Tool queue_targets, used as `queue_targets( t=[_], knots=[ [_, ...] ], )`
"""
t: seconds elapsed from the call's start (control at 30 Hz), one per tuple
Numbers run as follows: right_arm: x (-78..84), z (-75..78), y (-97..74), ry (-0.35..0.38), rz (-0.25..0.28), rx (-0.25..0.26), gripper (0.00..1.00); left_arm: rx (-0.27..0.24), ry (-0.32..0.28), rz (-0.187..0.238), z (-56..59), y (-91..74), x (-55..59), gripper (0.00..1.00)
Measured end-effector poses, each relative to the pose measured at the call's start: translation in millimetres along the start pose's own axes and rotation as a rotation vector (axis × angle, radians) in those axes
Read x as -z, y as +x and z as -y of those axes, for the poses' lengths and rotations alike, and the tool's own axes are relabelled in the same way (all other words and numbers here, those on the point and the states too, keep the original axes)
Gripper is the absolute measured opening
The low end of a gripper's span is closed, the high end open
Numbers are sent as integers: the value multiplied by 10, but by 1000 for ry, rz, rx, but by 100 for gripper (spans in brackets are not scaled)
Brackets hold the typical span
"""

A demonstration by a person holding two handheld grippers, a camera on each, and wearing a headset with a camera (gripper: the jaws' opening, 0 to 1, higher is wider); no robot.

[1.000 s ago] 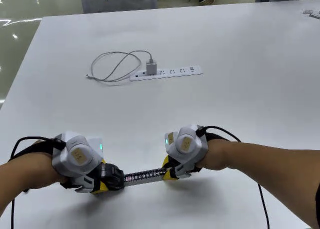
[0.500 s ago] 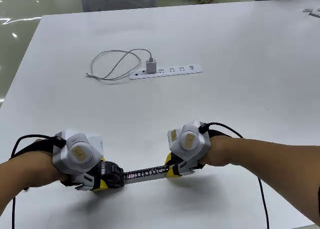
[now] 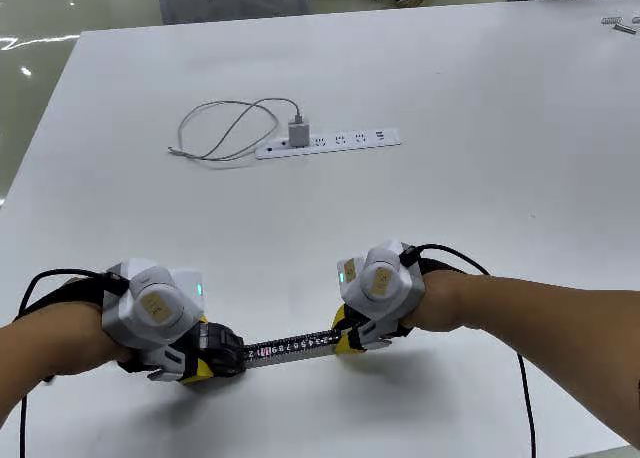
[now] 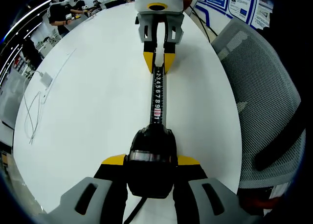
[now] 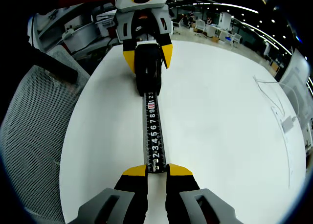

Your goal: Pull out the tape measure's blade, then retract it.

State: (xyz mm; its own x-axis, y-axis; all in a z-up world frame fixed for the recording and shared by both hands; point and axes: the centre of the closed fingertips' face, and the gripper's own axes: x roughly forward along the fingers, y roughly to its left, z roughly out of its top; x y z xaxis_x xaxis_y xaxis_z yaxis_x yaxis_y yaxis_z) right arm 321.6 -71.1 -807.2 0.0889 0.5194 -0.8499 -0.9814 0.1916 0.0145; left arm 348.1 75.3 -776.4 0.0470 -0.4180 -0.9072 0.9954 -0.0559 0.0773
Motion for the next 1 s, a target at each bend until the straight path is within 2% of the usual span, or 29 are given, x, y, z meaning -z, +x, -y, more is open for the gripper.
queue_targets(
  t=[1.0],
  knots=[
    [72,0,-55,20,0,6,9,-1,-3,9,3,-1,-6,31]
  ],
)
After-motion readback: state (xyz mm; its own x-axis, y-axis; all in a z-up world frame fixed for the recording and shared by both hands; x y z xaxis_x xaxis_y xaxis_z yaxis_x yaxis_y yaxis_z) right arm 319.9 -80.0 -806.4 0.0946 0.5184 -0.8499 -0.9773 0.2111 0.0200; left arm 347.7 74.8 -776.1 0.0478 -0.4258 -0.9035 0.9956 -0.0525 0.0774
